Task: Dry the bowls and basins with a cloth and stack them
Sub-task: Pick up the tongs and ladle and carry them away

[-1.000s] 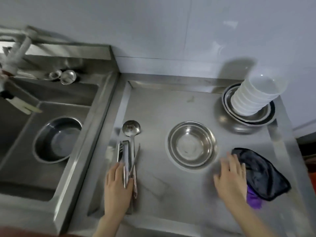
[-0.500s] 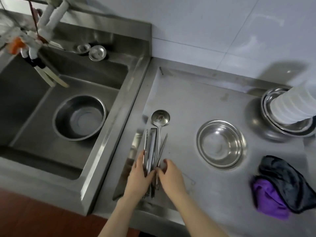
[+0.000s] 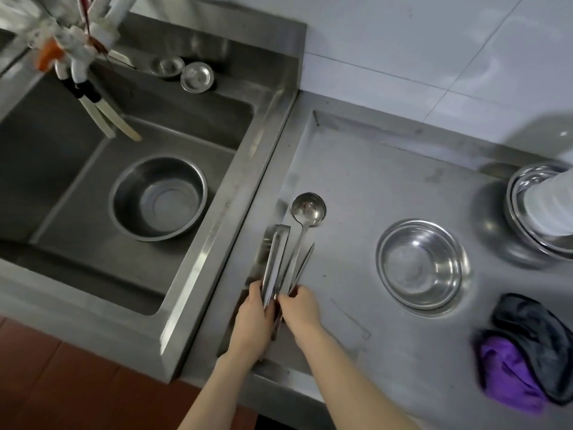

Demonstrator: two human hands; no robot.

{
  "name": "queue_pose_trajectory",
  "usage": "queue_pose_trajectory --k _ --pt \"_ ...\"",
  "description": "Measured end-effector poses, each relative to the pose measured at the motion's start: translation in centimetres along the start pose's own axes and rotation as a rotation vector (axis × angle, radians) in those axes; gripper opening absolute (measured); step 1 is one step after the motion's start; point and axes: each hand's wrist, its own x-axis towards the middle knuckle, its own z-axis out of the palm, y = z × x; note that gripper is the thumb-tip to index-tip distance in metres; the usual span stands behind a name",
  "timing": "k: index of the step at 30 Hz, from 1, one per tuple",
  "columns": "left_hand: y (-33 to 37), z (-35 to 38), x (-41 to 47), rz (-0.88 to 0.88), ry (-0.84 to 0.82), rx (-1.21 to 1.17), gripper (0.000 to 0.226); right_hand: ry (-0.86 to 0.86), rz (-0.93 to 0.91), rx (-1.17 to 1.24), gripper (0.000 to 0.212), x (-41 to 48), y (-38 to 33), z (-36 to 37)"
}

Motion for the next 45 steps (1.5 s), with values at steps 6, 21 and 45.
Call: queue_pose_trajectory --k 6,21,45 --pt "0.8 -0.3 -0.1 -0.008 -0.023 -0.046 0.016 0.045 0.032 0.162 0.013 -0.7 -0.1 -0.6" --pt "6.2 -0.6 -4.2 -0.042 0.054 -0.266 0.018 0.240 -0.274 0.246 0.040 -5.3 -0.9 -3.4" --pt "-5.3 -10.2 -43.2 -0.493 1.288 -0.570 0.011 -0.490 -1.434 -0.623 0.022 -33.0 5.1 4.0"
